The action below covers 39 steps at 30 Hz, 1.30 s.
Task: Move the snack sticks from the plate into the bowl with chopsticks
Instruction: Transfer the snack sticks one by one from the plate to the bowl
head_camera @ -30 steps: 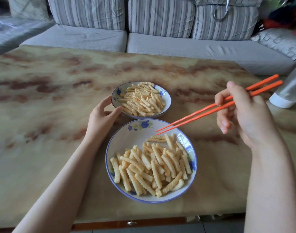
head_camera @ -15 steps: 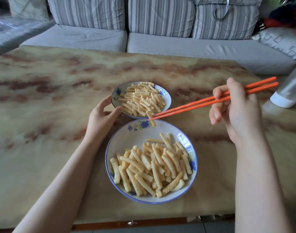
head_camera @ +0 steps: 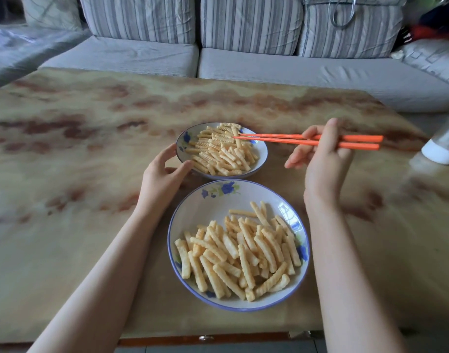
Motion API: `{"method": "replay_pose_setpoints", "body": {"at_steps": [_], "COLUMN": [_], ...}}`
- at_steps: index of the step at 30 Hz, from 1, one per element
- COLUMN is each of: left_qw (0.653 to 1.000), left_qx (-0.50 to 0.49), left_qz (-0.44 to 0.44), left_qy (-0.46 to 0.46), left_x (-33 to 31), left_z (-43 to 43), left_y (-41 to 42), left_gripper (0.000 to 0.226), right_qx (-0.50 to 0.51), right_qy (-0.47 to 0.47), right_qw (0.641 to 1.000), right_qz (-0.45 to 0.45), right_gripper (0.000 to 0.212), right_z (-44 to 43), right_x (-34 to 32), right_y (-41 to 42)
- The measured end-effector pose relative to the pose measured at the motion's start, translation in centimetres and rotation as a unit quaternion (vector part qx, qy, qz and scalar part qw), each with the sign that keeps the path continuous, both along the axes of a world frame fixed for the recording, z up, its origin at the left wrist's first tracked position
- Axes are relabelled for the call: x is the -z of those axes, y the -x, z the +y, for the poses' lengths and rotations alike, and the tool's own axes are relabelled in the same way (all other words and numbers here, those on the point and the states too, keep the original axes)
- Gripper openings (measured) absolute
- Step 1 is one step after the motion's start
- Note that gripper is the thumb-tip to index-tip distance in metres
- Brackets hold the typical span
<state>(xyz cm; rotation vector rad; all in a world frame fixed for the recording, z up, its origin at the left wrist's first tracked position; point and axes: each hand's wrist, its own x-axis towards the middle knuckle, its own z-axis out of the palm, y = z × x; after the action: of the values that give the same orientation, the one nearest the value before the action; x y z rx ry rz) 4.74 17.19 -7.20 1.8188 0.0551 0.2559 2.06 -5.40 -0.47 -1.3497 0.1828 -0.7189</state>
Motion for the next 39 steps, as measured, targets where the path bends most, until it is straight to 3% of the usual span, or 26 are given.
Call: {"method": "replay_pose_setpoints", "body": {"at_steps": [7, 15, 22, 30, 35, 39], "left_qw": [1.0, 1.0, 1.0, 1.0, 1.0, 1.0], "left_qx": [-0.001, -0.004, -0.005, -0.002, -0.003, 0.0], "left_qz": [0.001, 0.012, 0.011, 0.012, 0.014, 0.01], "left_qy": [-0.003, -0.009, -0.007, -0.01, -0.006, -0.004], "left_x": [-0.2, -0.3, -0.4, -0.3, -0.3, -0.2], "left_z": [0.0, 0.0, -0.1, 0.0, 0.0, 0.0], "left_y": [0.1, 0.2, 0.3, 0.3, 0.3, 0.3], "left_gripper": [0.047, 0.047, 0.045, 0.046, 0.046, 0.047], "right_qx": [-0.04, -0.07, -0.178, -0.198, -0.168, -0.136], "right_qy": [0.054, 0.045, 0.12, 0.154, 0.125, 0.04], "right_qw": [0.998, 0.996, 0.975, 0.96, 0.973, 0.989], "right_qz": [0.014, 0.003, 0.055, 0.124, 0.099, 0.051], "right_gripper": [0.044, 0.044, 0.057, 0.046, 0.055, 0.043], "right_z": [-0.1, -2.4, -4.8, -5.8, -5.4, -4.9], "right_x": [1.0, -1.7, -3.0, -2.8, -2.7, -2.9], "right_y": [-0.8, 1.9, 4.4, 5.1, 4.8, 4.3]}}
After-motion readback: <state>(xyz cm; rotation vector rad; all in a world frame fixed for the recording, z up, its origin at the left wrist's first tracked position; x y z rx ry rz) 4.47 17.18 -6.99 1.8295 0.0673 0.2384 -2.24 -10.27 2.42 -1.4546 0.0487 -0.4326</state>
